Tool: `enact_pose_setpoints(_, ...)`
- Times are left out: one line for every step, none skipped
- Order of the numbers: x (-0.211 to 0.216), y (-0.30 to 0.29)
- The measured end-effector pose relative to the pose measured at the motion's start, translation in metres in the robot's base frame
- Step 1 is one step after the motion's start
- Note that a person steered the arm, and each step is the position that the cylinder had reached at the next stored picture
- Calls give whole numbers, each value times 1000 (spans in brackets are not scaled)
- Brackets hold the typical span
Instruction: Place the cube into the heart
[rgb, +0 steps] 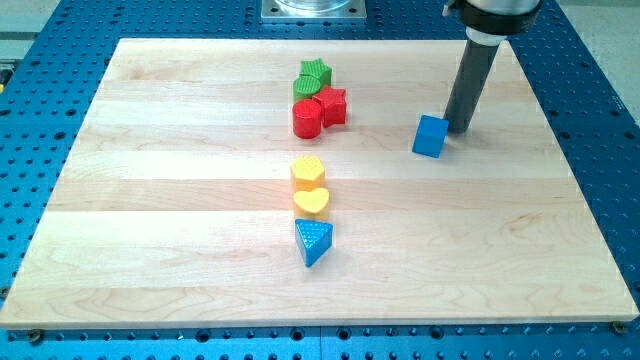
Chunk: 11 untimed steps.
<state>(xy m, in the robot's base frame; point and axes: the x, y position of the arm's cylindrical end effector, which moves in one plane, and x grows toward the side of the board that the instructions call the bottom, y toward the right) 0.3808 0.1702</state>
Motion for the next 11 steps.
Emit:
enact_pose_setpoints(27,-93)
enact_pose_setpoints(45,-105)
enact_pose_setpoints(11,-69)
enact_pose_setpoints(49,-31)
enact_pose_setpoints(100,-86)
enact_pose_setpoints(95,-88)
enact_pose_setpoints(63,-83)
enact_pose_setpoints(43,-114)
enact_pose_setpoints(88,-160)
enact_pose_setpoints(72,-143)
enact_pose_setpoints(32,-187)
